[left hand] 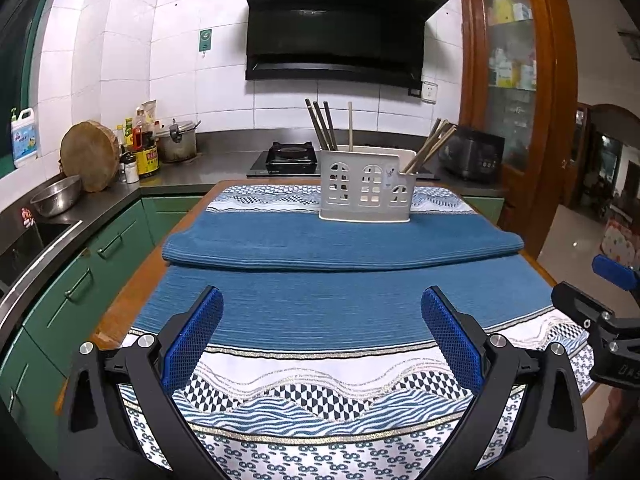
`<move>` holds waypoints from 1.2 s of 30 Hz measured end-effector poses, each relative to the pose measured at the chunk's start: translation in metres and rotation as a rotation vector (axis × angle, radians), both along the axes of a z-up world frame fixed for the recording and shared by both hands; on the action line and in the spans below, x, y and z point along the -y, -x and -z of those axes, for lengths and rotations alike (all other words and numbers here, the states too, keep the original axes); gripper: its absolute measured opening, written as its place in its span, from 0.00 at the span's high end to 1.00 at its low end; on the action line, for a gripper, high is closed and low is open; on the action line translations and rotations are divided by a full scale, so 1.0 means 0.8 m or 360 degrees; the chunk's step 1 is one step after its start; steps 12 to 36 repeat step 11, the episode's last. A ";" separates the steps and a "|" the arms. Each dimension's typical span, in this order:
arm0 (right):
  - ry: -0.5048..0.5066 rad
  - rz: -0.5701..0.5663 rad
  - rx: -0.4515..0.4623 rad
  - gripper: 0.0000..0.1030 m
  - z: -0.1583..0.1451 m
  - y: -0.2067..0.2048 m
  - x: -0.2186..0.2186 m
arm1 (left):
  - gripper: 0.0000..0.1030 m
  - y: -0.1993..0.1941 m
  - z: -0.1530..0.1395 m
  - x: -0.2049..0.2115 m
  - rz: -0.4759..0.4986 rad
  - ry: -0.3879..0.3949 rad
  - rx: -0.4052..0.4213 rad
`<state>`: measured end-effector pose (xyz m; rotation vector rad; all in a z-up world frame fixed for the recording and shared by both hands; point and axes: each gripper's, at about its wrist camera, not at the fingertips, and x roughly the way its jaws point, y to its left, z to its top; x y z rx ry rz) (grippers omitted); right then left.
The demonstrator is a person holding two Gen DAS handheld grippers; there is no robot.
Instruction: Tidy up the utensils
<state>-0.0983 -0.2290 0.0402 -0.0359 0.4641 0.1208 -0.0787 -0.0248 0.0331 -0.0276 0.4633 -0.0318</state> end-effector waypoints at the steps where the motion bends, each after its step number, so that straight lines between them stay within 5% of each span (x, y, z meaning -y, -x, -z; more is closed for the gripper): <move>1: -0.0003 0.0001 -0.0003 0.07 0.000 -0.002 0.000 | 0.05 -0.002 0.000 0.000 0.0009 -0.0005 -0.0004; 36: -0.0007 -0.0008 -0.0035 0.07 0.004 -0.023 0.000 | 0.05 -0.022 0.004 0.000 -0.0011 -0.0034 -0.0041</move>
